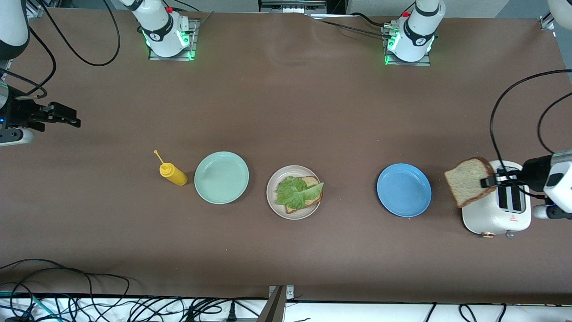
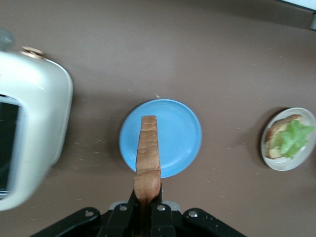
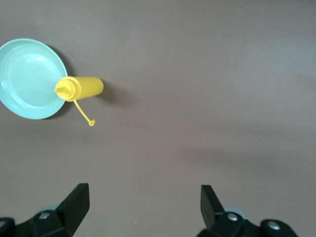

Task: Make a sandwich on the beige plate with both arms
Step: 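Carry the bread slice over the beige plate with the left gripper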

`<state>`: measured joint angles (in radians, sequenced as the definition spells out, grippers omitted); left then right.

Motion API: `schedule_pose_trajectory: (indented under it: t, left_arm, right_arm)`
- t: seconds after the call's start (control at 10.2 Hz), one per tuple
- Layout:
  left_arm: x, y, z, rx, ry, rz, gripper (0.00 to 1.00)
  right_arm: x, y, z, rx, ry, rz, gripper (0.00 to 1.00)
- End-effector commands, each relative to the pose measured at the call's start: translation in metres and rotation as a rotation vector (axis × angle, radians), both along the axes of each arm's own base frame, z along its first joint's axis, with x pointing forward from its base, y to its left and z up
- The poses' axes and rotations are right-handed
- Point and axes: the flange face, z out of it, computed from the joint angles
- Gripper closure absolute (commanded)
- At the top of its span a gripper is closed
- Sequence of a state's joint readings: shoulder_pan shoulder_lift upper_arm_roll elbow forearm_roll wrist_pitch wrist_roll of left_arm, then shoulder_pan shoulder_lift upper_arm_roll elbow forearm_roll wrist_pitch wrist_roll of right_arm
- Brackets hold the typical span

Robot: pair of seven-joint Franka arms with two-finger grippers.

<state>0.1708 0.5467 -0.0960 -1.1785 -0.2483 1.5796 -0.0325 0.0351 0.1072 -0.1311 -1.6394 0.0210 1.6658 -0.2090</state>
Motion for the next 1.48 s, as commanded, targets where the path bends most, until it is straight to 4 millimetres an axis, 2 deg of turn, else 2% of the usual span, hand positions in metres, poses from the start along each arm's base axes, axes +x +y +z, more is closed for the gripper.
schedule_pose_trajectory:
  t: [0.0,0.1,0.39,0.59,0.79,0.98,1.08,1.38]
  left_arm:
    - [-0.010,-0.025,-0.006,-0.097,0.051,0.052,1.00]
    - [-0.009,-0.040,-0.017,-0.147,0.072,0.055,1.00]
    - [-0.007,-0.061,-0.040,-0.277,0.105,0.084,1.00]
    - [-0.005,-0.079,-0.051,-0.308,0.102,0.108,1.00]
    - [-0.004,-0.103,-0.065,-0.329,0.102,0.165,1.00]
    - [-0.002,-0.115,-0.073,-0.383,0.108,0.224,1.00]
    - [-0.002,-0.128,-0.081,-0.410,0.106,0.251,1.00]
    - [-0.003,-0.162,-0.113,-0.486,0.119,0.318,1.00]
  right_arm:
    - [-0.005,-0.017,0.004,-0.015,-0.025,-0.040,0.00]
    - [-0.005,-0.017,0.008,-0.018,-0.042,-0.041,0.00]
    - [-0.007,-0.020,0.011,-0.019,-0.039,-0.059,0.00]
    - [-0.006,-0.007,0.013,-0.029,-0.039,-0.142,0.00]
    - [-0.009,0.011,0.021,-0.069,-0.053,-0.096,0.00]
    - [-0.007,0.013,0.022,-0.105,-0.055,-0.081,0.00]
    - [-0.005,0.014,0.027,-0.104,-0.066,-0.082,0.00]
    - [-0.004,0.024,0.027,-0.109,-0.067,-0.066,0.00]
